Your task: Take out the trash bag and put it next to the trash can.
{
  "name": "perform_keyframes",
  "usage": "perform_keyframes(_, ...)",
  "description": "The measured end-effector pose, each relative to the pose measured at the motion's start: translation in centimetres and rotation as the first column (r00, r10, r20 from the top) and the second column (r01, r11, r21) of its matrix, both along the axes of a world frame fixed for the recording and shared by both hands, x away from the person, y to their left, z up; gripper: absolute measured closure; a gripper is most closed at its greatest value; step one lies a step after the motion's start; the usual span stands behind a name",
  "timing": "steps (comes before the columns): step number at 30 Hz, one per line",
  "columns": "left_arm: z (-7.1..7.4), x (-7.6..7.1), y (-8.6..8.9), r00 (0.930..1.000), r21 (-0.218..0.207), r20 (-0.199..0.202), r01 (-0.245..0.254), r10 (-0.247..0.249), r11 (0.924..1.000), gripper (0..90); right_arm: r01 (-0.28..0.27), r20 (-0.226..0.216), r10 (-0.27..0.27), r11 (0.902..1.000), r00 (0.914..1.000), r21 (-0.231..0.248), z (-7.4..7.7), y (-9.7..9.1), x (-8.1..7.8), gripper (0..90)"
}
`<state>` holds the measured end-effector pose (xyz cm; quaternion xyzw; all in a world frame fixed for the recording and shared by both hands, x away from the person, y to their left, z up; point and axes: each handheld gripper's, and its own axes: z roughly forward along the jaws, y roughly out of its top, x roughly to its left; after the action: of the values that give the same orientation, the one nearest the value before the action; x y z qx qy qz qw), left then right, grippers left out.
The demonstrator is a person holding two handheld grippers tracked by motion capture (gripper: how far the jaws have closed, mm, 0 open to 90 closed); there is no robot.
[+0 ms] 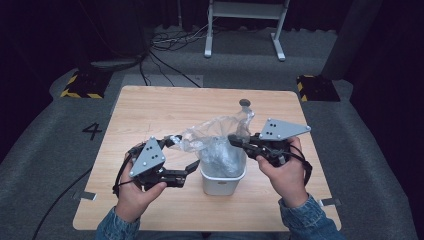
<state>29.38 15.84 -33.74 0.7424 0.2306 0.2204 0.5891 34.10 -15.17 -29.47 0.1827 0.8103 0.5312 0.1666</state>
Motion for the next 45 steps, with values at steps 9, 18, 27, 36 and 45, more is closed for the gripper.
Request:
perform_keyframes(9,0.3,-1.3,1.5,0.9963,-0.060,-0.011,0.084,-0.085,0.9947,18.5,0.025,0.016,-0.025,0.9994,0.9995,0.024,1.3,-0.8,0.8,89.6)
perform_keyframes(18,0.4,-1.9,1.7,0.9955,-0.021,-0.008,0.094,-0.095,0.9953,20.9,0.055,0.020,-0.056,0.9978,0.9982,0.037,1.8,-1.1,1.8,89.6)
perform_keyframes(27,0.6,-1.8,1.2,0.9887,-0.045,0.012,0.150,-0.149,0.9877,22.6,0.057,0.008,-0.057,0.9982,0.9984,0.019,1.4,-0.9,1.7,89.6)
perform_keyframes(36,2.5,-2.9,1.3,0.9814,-0.078,0.107,0.168,-0.159,0.9828,23.7,0.085,-0.018,-0.085,0.9962,0.9962,-0.021,0.5,-0.4,2.1,89.6)
perform_keyframes(45,1.6,-2.7,3.9,0.9978,-0.040,0.063,0.023,-0.020,0.9989,22.4,0.113,0.020,-0.114,0.9925,0.9933,0.047,2.1,-2.2,1.6,89.5)
